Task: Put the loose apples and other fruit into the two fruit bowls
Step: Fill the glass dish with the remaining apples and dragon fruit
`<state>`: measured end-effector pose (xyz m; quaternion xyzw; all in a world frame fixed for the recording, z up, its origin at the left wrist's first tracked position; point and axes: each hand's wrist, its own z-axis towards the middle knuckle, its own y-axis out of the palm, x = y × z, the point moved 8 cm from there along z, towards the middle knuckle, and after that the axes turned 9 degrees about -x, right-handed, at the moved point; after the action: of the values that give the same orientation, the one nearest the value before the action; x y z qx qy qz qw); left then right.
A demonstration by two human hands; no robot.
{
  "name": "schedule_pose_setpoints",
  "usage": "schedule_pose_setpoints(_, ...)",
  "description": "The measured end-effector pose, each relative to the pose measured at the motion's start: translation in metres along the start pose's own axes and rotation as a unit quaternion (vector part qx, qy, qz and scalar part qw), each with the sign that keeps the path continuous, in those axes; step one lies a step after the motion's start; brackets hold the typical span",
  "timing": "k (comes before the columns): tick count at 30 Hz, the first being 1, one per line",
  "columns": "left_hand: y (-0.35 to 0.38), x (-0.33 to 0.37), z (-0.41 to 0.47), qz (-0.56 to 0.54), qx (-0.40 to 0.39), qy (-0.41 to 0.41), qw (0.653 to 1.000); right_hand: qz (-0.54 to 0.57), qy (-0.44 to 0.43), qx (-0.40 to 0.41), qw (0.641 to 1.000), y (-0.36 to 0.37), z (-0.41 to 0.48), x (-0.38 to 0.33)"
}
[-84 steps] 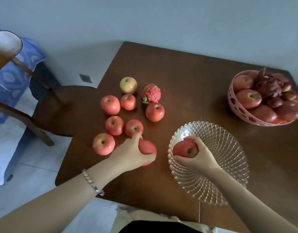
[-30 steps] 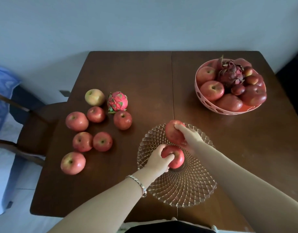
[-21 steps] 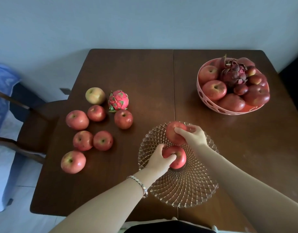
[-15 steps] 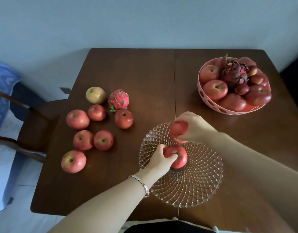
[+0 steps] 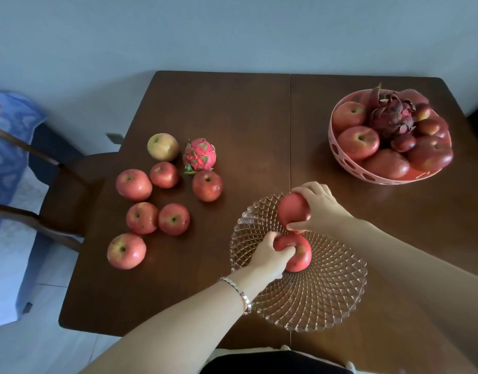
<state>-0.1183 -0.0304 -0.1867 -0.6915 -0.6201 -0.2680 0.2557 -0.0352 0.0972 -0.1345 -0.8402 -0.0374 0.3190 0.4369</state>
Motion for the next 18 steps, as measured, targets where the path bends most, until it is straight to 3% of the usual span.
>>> schedule_pose_setpoints(3,0.004,0.000,0.000,0.005,0.004,-0.009,1.000,-0.005,-0.009,0.039,0.999,0.001,-0.008,0.001)
schedule_pose_setpoints(10,0.006,0.002,-0.004,-0.017,0.013,0.008,1.000,0.104,0.038,0.099,0.989,0.011,-0.016,0.007)
schedule_pose_setpoints(18,0.005,0.000,-0.006,-0.029,-0.010,0.026,0.999,0.139,0.048,0.075,0.986,0.015,-0.014,0.009)
